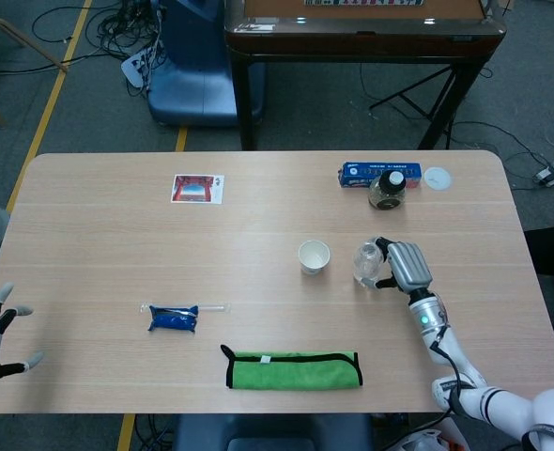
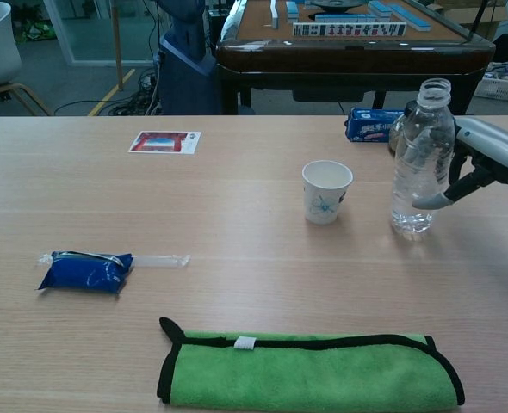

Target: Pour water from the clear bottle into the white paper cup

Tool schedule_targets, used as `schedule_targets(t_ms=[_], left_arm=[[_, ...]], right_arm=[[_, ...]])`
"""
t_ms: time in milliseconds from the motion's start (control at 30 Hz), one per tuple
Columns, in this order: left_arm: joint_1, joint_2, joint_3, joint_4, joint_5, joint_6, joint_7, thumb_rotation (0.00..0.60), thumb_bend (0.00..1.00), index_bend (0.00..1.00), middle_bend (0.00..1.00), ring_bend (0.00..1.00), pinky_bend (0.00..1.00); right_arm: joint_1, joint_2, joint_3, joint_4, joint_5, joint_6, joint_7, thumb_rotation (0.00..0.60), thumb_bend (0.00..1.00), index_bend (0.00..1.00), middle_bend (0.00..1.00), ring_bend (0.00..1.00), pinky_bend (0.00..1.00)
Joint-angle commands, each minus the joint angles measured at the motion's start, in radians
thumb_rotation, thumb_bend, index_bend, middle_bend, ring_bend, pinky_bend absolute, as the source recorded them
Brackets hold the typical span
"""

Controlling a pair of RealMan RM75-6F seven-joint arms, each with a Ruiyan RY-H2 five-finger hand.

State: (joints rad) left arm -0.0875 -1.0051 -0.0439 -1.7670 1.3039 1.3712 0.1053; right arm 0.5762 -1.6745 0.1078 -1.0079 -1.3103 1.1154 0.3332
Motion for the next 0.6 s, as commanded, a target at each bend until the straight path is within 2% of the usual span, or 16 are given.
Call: schedule_targets(t_ms=[33,367,600], left_arm=[[0.000,-0.001,0.001,0.000,0.001,0.000,0.001,0.600,0.10,0.31,0.00,0.06,0.44],[-0.001,-0.008,0.006,0.004,0.003,-0.005,0.010,0.600,0.10,0.31,0.00,0.06,0.44],[-0.002,-0.009,0.007,0.005,0.003,-0.007,0.014,0.600,0.10,0.31,0.00,0.06,0.44]], right_arm=[[-0.018,-0.018,0.004,0.035,-0.022,0.006,0.061,0.600,0.15,0.60,0.62,0.52,0.55],[-0.034,-0.043,0.010,0.100,-0.056,-0.005,0.195,0.600,0.15,0.60,0.60,0.50,0.55],[-0.040,-0.051,0.008,0.133,-0.074,-0.022,0.250,0.600,0.15,0.59,0.54,0.44,0.54]])
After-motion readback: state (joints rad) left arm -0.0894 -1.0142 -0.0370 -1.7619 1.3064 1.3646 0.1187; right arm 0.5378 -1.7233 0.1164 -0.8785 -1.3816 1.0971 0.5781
